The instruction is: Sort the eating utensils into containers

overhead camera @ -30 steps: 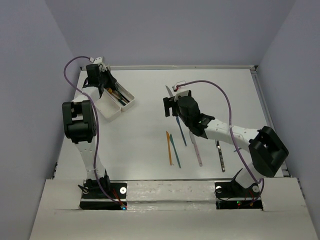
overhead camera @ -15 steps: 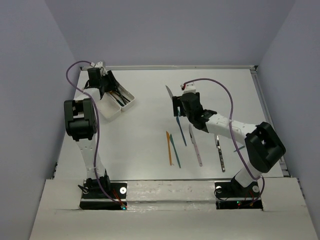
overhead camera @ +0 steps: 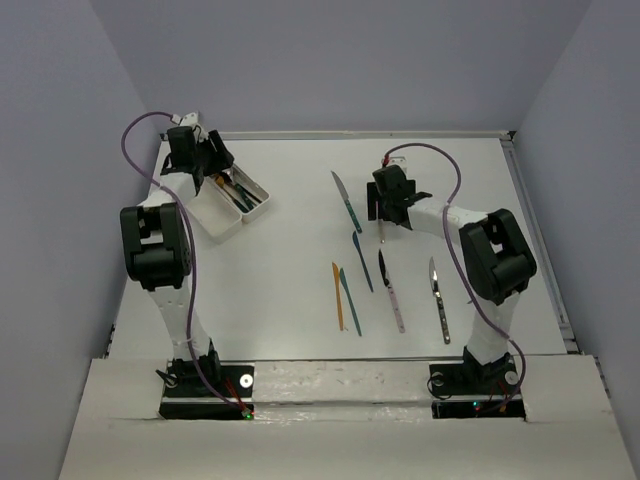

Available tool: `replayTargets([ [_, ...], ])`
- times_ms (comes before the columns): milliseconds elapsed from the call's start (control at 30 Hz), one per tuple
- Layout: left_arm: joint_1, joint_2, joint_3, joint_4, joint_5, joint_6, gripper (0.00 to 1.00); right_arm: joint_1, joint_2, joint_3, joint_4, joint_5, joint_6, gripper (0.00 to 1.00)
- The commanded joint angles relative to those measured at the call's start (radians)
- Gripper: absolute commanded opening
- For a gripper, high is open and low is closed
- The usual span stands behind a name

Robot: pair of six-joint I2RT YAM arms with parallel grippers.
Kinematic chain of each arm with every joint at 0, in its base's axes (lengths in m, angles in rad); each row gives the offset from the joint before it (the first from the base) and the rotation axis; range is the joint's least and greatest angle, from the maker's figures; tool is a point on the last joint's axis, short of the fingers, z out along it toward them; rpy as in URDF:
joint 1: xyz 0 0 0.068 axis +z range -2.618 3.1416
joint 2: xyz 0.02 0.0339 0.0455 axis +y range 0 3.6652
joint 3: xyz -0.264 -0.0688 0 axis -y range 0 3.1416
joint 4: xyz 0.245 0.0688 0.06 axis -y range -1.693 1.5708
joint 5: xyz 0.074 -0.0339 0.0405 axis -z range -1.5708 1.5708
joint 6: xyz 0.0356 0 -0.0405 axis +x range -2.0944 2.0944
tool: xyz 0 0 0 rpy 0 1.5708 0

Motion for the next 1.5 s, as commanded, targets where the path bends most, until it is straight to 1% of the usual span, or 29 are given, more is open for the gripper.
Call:
replayTargets([
  [0, 0.006, -0.141, -0.012, 0.021, -0.022, 0.000, 0.66, -0.018, 0.072, 0.115, -0.066, -0.037, -0.005, 0.80],
  [100, 0.006, -0.181, -0.030, 0.029, -0.021, 0.009, 0.66, -0.029, 0.119, 0.158, -0.084, -0.054, -0.007, 0.80],
  [233, 0.006, -0.230, -0.053, 0.035, 0.004, 0.017, 0.67, -0.047, 0.156, 0.190, -0.093, -0.097, -0.002, 0.78],
  [333, 0.005, -0.269, -0.085, 0.052, 0.026, 0.017, 0.66, -0.047, 0.187, 0.215, -0.110, -0.107, -0.008, 0.74],
  [400, 0.005, -0.295, -0.110, 0.069, 0.026, 0.018, 0.67, -0.047, 0.219, 0.241, -0.128, -0.113, -0.017, 0.61],
  [467, 0.006, -0.318, -0.122, 0.074, 0.026, 0.021, 0.66, -0.047, 0.236, 0.255, -0.167, -0.126, -0.014, 0.50],
  [533, 0.006, -0.342, -0.137, 0.075, 0.032, 0.027, 0.67, -0.047, 0.225, 0.234, -0.170, -0.142, -0.008, 0.28],
  [567, 0.006, -0.351, -0.143, 0.077, 0.038, 0.030, 0.67, -0.047, 0.218, 0.221, -0.168, -0.143, -0.005, 0.28],
  [600, 0.006, -0.359, -0.156, 0.078, 0.050, 0.035, 0.67, -0.047, 0.208, 0.209, -0.164, -0.146, -0.005, 0.17],
  [633, 0.006, -0.376, -0.160, 0.078, 0.059, 0.038, 0.66, -0.047, 0.187, 0.181, -0.152, -0.149, -0.010, 0.01],
  [733, 0.002, -0.396, -0.180, 0.078, 0.111, 0.046, 0.65, -0.047, 0.133, 0.126, -0.100, -0.159, -0.034, 0.00],
  [800, -0.019, -0.420, -0.196, 0.064, 0.165, 0.063, 0.63, -0.035, 0.040, 0.051, -0.020, -0.157, -0.062, 0.00],
  [833, -0.036, -0.440, -0.203, 0.052, 0.183, 0.096, 0.62, -0.026, 0.000, 0.022, 0.061, -0.148, -0.077, 0.00],
  [867, -0.056, -0.453, -0.216, 0.035, 0.194, 0.116, 0.62, 0.005, -0.090, -0.047, 0.113, -0.142, -0.100, 0.00],
  [900, -0.097, -0.466, -0.225, 0.008, 0.208, 0.138, 0.63, 0.026, -0.139, -0.088, 0.184, -0.127, -0.155, 0.00],
  [933, -0.145, -0.483, -0.238, -0.001, 0.217, 0.156, 0.63, 0.054, -0.188, -0.133, 0.332, -0.108, -0.189, 0.00],
  [967, -0.174, -0.518, -0.255, -0.006, 0.225, 0.170, 0.66, 0.084, -0.234, -0.182, 0.420, -0.076, -0.227, 0.00],
  [1000, -0.203, -0.535, -0.292, -0.006, 0.237, 0.191, 0.67, 0.136, -0.314, -0.270, 0.501, -0.070, -0.305, 0.00],
  [1033, -0.233, -0.551, -0.311, -0.006, 0.254, 0.196, 0.68, 0.158, -0.345, -0.303, 0.575, -0.068, -0.324, 0.00],
  [1067, -0.287, -0.583, -0.326, -0.006, 0.262, 0.201, 0.71, 0.174, -0.368, -0.323, 0.658, -0.068, -0.330, 0.00],
  [1133, -0.334, -0.608, -0.357, -0.006, 0.283, 0.201, 0.72, 0.198, -0.396, -0.324, 0.666, -0.064, -0.309, 0.00],
  [1167, -0.367, -0.630, -0.366, -0.005, 0.288, 0.196, 0.74, 0.209, -0.396, -0.316, 0.660, -0.036, -0.304, 0.00],
  [1267, -0.418, -0.670, -0.375, 0.005, 0.296, 0.179, 0.77, 0.261, -0.382, -0.294, 0.677, 0.018, -0.316, 0.00],
  [1333, -0.441, -0.686, -0.395, 0.023, 0.286, 0.182, 0.77, 0.283, -0.378, -0.282, 0.683, 0.018, -0.303, 0.00],
  [1433, -0.472, -0.710, -0.439, 0.064, 0.277, 0.178, 0.76, 0.307, -0.379, -0.259, 0.686, -0.039, -0.261, 0.00],
  [1467, -0.475, -0.718, -0.449, 0.073, 0.277, 0.176, 0.71, 0.307, -0.384, -0.241, 0.677, -0.059, -0.234, 0.00],
])
